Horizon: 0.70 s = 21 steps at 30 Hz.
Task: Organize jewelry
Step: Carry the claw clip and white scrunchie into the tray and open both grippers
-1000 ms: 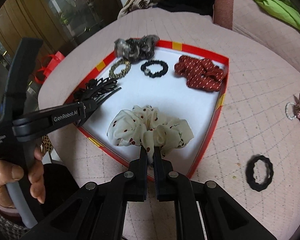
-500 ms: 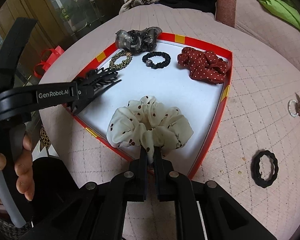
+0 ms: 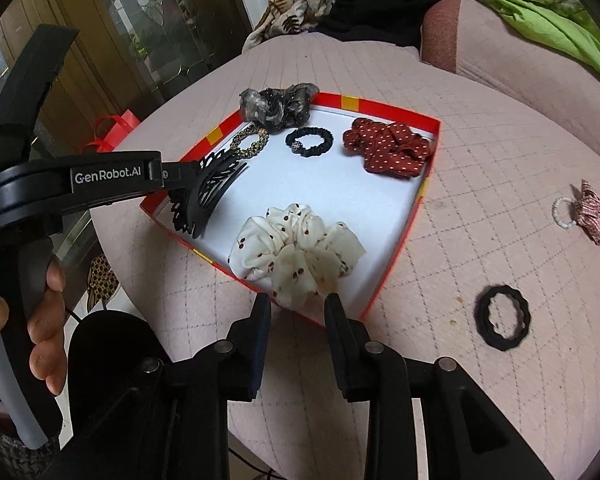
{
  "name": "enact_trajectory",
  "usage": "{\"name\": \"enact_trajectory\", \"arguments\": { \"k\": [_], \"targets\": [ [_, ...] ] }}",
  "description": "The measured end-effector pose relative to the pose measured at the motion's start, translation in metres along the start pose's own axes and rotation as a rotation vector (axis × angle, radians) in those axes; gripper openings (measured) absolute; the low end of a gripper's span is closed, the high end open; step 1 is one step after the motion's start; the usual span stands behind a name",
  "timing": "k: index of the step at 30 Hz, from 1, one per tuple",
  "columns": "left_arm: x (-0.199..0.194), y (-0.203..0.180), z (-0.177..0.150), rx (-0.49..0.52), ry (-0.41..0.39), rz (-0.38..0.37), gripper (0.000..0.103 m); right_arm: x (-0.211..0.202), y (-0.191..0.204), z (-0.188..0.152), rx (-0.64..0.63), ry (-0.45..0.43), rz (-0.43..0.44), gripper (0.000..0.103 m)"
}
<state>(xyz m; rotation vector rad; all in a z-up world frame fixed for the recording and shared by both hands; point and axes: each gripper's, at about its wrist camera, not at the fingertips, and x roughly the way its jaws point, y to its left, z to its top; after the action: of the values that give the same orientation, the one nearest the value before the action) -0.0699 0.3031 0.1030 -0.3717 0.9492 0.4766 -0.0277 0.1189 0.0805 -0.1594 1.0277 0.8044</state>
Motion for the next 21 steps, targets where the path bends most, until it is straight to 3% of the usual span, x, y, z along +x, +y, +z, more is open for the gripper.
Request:
{"name": "enact_trajectory", "arguments": {
  "k": [7, 21],
  "targets": [
    [-0.020, -0.029, -0.009, 0.070, -0.023, -0.005, 0.043, -0.029, -0.019, -0.013, 0.039, -0.036, -0.018, 0.040],
    [-0.052, -0.113, -0.042, 0.285, -0.062, -0.033, 0.045, -0.083, -0.094, -0.049, 0.180, -0.103, -0.114, 0.047]
  ]
}}
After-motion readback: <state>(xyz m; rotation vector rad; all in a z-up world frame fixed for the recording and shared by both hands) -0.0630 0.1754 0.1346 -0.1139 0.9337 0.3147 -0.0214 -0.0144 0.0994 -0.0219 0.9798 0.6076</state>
